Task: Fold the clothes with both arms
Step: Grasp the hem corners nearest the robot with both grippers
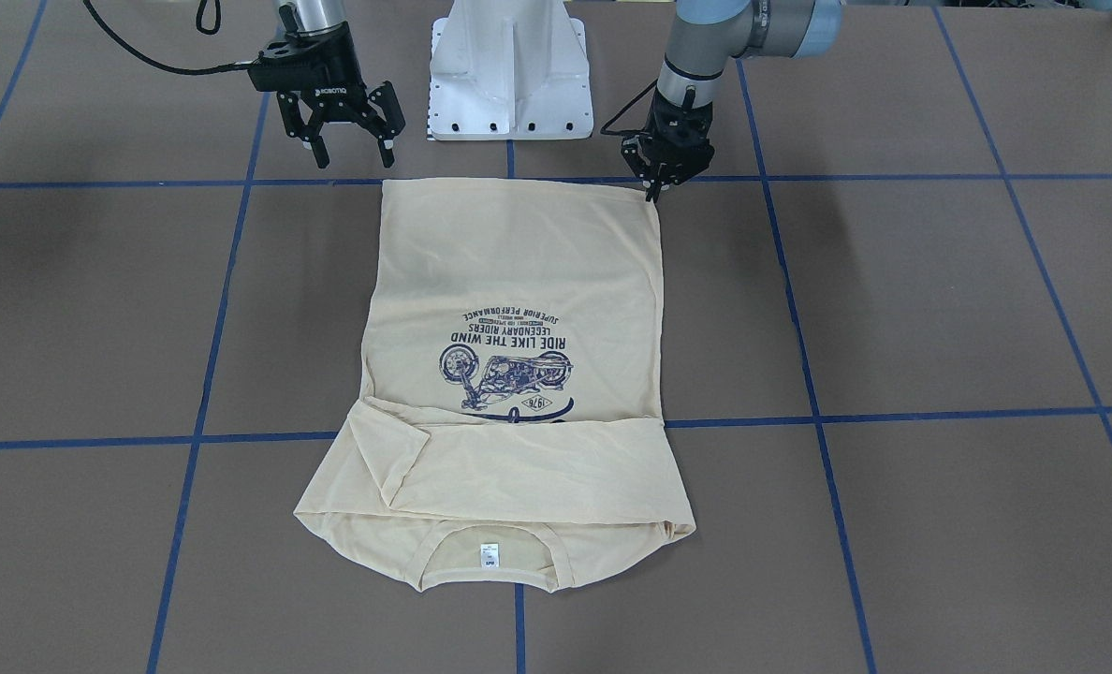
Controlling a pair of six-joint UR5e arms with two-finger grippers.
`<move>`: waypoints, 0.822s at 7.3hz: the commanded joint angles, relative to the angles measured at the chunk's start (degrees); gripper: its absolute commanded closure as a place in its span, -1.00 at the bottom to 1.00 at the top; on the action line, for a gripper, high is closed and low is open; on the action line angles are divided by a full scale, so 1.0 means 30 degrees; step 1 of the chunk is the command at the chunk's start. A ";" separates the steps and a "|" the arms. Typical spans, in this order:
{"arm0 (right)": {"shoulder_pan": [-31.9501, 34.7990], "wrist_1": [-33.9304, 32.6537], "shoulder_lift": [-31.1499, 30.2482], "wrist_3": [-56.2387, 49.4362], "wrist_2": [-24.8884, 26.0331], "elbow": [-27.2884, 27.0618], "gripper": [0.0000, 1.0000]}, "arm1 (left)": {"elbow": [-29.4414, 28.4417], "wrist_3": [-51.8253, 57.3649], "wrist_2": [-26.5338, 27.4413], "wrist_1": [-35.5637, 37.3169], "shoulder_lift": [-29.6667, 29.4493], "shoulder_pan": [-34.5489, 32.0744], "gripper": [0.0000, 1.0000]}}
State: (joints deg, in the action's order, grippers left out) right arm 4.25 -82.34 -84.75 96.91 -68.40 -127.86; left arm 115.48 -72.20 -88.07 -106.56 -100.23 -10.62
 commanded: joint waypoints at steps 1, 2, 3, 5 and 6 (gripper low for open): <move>-0.1293 0.0228 0.0328 0.1346 0.1318 0.1624 -0.86 | 0.0529 -0.0016 0.0061 0.0099 0.0012 -0.0004 1.00; -0.1851 0.0229 0.0418 0.1677 0.1585 0.1952 -0.67 | 0.0529 -0.0016 0.0061 0.0099 0.0012 -0.0004 1.00; -0.2437 0.0200 0.0448 0.2377 0.2226 0.2390 -0.35 | 0.0529 -0.0016 0.0032 0.0099 -0.0017 -0.0004 1.00; -0.2823 0.0171 0.1235 0.2472 0.2699 0.3210 0.04 | 0.0529 -0.0016 0.0003 0.0099 -0.0017 -0.0004 1.00; -0.2824 0.0142 0.1384 0.2472 0.2730 0.3447 0.05 | 0.0529 -0.0016 0.0002 0.0099 0.0012 -0.0004 1.00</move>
State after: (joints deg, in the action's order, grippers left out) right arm -3.91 -81.81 -81.55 104.17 -60.71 -118.79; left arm 117.06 -72.25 -88.03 -106.26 -100.26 -10.63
